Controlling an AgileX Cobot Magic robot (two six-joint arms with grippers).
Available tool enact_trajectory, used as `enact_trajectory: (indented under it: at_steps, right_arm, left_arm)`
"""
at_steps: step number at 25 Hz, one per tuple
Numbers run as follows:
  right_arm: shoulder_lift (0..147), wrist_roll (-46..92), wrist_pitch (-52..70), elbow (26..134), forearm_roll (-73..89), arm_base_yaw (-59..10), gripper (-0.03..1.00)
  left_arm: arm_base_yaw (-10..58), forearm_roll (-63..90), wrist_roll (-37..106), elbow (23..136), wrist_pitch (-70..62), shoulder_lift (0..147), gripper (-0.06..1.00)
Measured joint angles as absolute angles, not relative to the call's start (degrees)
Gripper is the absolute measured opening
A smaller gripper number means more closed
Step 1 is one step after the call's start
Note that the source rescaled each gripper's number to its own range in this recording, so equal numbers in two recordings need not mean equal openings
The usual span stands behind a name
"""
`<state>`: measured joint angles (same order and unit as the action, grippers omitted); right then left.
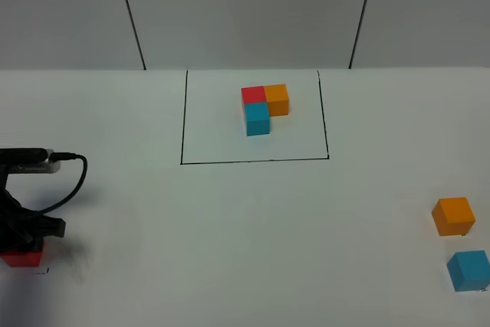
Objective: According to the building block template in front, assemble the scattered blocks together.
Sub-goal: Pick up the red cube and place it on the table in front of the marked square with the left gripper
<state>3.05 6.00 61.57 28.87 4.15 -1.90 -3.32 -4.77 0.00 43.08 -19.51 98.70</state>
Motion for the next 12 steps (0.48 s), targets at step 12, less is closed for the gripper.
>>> enact_trajectory:
  at_steps: [12]
  right_arm:
    - [3.1,5.9,61.6,28.9,4.1,-1.9,0.73]
  left_arm:
    - [-1.0,1.3,21.3,59.3,-41.7,98.7,0.00]
